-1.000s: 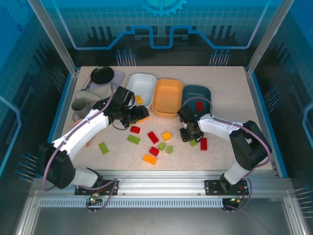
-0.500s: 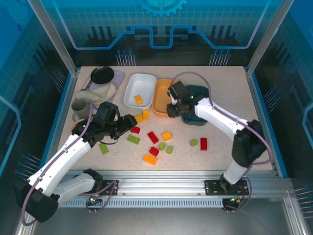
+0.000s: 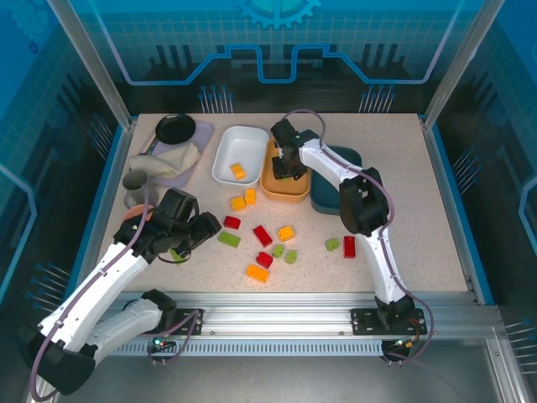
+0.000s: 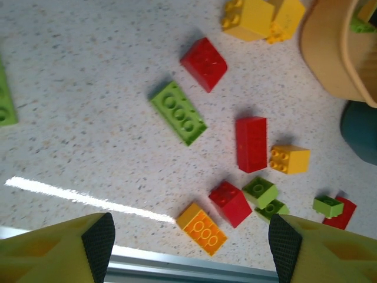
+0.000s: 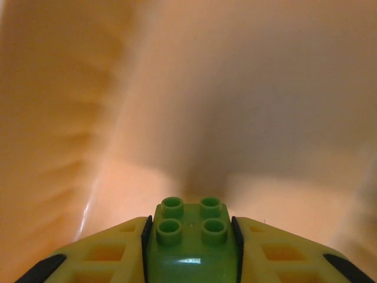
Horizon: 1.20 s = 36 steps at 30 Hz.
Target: Sort the legos into containers by color
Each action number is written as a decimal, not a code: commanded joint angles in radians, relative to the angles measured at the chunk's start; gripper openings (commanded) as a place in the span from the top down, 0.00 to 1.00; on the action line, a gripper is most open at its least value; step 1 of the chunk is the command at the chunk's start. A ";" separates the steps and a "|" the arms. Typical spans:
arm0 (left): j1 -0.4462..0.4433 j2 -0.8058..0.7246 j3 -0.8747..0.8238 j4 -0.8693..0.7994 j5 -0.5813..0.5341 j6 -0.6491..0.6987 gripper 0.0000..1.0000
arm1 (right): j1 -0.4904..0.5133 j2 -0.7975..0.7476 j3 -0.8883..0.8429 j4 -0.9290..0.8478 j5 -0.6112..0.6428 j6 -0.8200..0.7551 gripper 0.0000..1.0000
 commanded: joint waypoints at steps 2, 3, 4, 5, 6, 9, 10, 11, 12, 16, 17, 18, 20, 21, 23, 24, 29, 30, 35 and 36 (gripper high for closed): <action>0.001 -0.013 -0.012 -0.095 -0.035 -0.024 0.27 | -0.003 0.045 0.097 -0.101 -0.043 -0.005 0.54; 0.001 -0.011 -0.013 -0.100 -0.035 -0.024 0.27 | -0.003 0.041 0.099 -0.099 -0.047 -0.009 0.54; 0.003 -0.011 -0.014 -0.100 -0.035 -0.024 0.27 | -0.003 0.036 0.097 -0.097 -0.049 -0.011 0.54; 0.002 -0.010 -0.018 -0.097 -0.034 -0.025 0.27 | -0.003 0.030 0.094 -0.095 -0.051 -0.015 0.56; 0.003 -0.010 -0.020 -0.091 -0.031 -0.027 0.27 | -0.004 0.026 0.090 -0.093 -0.051 -0.015 0.57; 0.003 -0.002 -0.016 -0.083 -0.027 -0.025 0.27 | -0.005 0.016 0.093 -0.107 -0.040 -0.014 0.54; 0.004 0.002 -0.013 -0.085 -0.027 -0.022 0.26 | -0.002 0.000 0.081 -0.098 -0.033 -0.017 0.53; 0.004 0.006 -0.009 -0.092 -0.030 -0.019 0.26 | 0.001 -0.030 0.055 -0.081 -0.026 -0.020 0.51; 0.004 0.010 -0.006 -0.101 -0.037 -0.017 0.26 | 0.004 -0.062 0.025 -0.056 -0.023 -0.023 0.49; 0.037 0.047 0.007 -0.211 -0.085 -0.034 0.23 | 0.020 -0.261 -0.135 0.058 -0.023 -0.026 0.41; 0.076 0.072 -0.001 -0.235 -0.069 -0.026 0.23 | 0.029 -0.318 -0.187 0.095 -0.033 -0.034 0.40; 0.114 0.099 -0.013 -0.251 -0.051 -0.016 0.22 | 0.040 -0.369 -0.240 0.142 -0.050 -0.046 0.39; 0.205 0.146 -0.047 -0.256 -0.025 0.021 0.21 | 0.072 -0.510 -0.417 0.280 -0.131 -0.077 0.35; 0.238 0.155 -0.063 -0.242 -0.015 0.037 0.20 | 0.085 -0.565 -0.494 0.343 -0.187 -0.082 0.34; 0.316 0.178 -0.112 -0.174 0.022 0.070 0.19 | 0.113 -0.670 -0.631 0.458 -0.304 -0.067 0.33; 0.348 0.191 -0.133 -0.143 0.036 0.082 0.19 | 0.125 -0.707 -0.691 0.493 -0.348 -0.051 0.33; 0.463 0.299 -0.194 0.022 0.048 0.164 0.21 | 0.185 -0.870 -0.922 0.618 -0.457 0.030 0.33; 0.471 0.322 -0.190 0.038 0.037 0.181 0.22 | 0.192 -0.890 -0.947 0.624 -0.463 0.042 0.33; 0.483 0.442 -0.155 0.079 -0.029 0.247 0.27 | 0.205 -0.964 -1.038 0.622 -0.460 0.081 0.33; 0.483 0.461 -0.156 0.089 -0.030 0.253 0.29 | 0.205 -0.972 -1.043 0.616 -0.459 0.082 0.33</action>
